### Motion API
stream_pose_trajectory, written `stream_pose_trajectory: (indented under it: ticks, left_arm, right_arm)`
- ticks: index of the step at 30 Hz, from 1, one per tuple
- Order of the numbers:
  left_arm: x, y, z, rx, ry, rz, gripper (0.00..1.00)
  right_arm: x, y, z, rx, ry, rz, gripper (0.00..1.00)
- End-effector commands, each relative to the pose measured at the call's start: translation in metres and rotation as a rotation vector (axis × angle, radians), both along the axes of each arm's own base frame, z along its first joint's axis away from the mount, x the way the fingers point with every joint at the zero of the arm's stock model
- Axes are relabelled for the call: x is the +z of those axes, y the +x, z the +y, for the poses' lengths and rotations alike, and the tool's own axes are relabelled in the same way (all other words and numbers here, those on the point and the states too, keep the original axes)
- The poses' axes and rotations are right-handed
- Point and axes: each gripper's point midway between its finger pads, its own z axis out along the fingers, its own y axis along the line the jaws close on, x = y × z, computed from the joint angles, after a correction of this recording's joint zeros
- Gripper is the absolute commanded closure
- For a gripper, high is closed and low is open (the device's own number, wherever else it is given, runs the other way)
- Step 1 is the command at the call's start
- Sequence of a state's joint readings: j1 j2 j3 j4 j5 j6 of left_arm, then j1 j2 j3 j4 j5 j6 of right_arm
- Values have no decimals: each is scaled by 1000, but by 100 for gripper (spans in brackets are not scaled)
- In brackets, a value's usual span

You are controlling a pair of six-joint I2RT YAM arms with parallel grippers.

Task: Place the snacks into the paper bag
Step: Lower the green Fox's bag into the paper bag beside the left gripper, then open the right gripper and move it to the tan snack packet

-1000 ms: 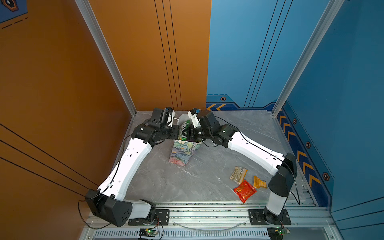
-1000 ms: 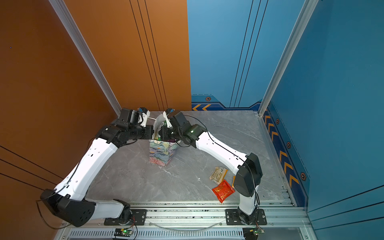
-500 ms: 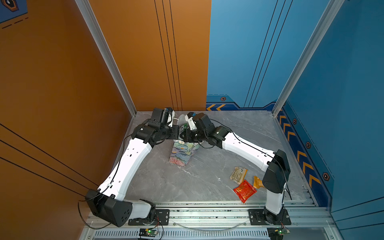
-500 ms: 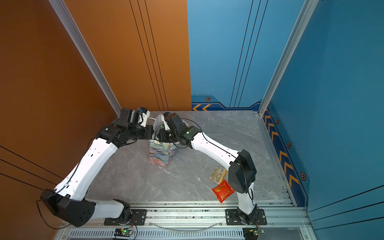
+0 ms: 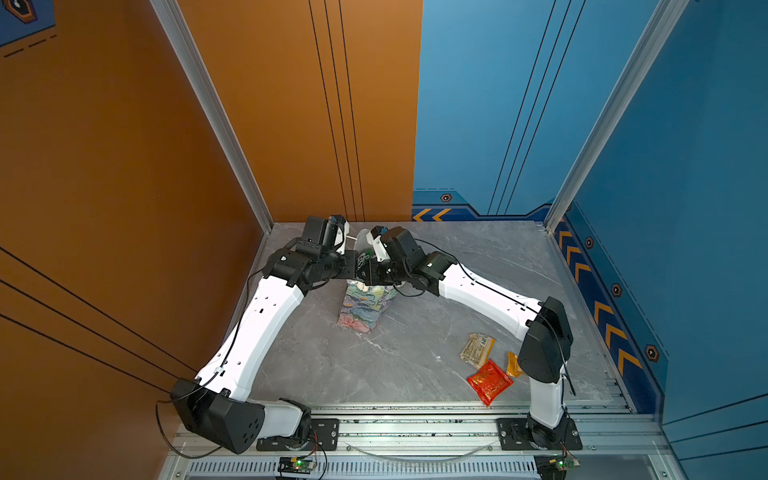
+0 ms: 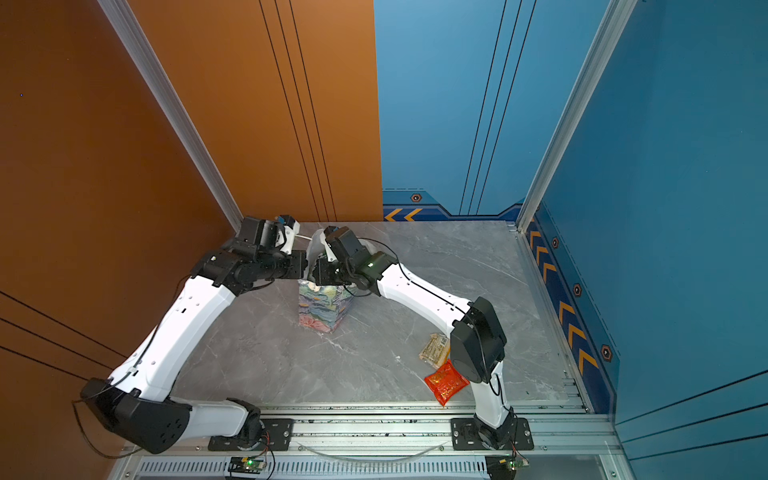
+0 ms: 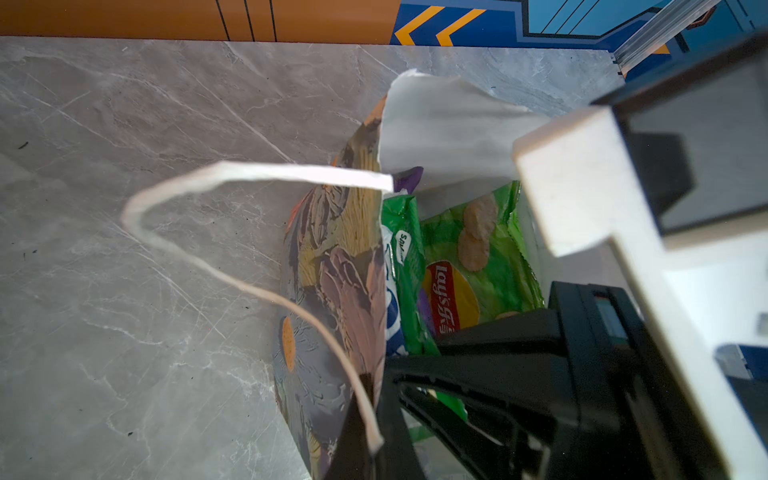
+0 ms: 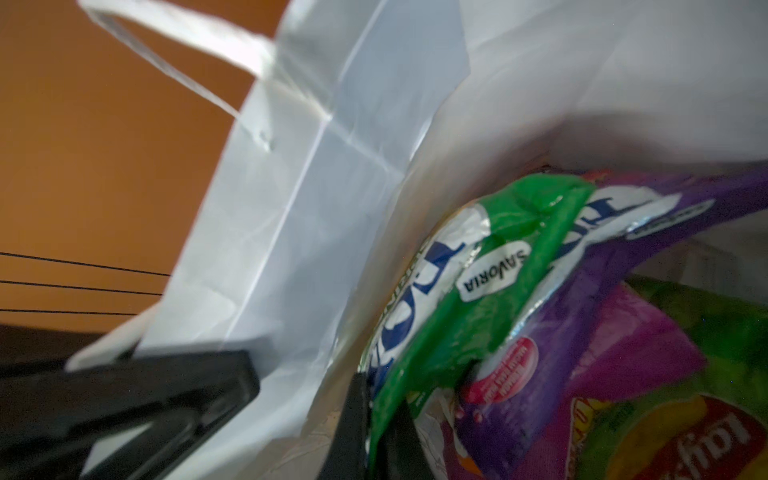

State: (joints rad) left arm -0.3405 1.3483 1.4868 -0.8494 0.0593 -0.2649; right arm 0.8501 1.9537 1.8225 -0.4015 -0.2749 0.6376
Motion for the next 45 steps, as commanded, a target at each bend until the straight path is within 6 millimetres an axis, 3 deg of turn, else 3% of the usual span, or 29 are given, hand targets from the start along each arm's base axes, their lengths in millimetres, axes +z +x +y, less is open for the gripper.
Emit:
stream_pose_trajectory:
  ticks: [1,7,20,26,33,39,45]
  left_arm:
    - [21,1,-2,-21,-30,-74,96]
    - [21,1,-1,-14,-25,-75,96]
    - [19,2,-2,-17,-26,-70,96]
    - [19,2,-2,-17,-25,-71,96]
    - [19,2,-2,-17,-23,-69,96]
    - [18,2,-2,-15,-23,-69,96]
    - [20,2,-1,-14,-24,-73,96]
  right_arm:
    - [4,8,-9,-25,-10,42,100]
    - [13,24,-14,-78,-40,25,100]
    - [-21,15,14,5,-33,112,100]
    - [-33,24,8,-16,-60,139,100]
    - [-50,16,11,-8,-108,158,99]
    - [-42,13,12,0,-110,132,90]
    - [-16,14,3,-18,-99,69,66]
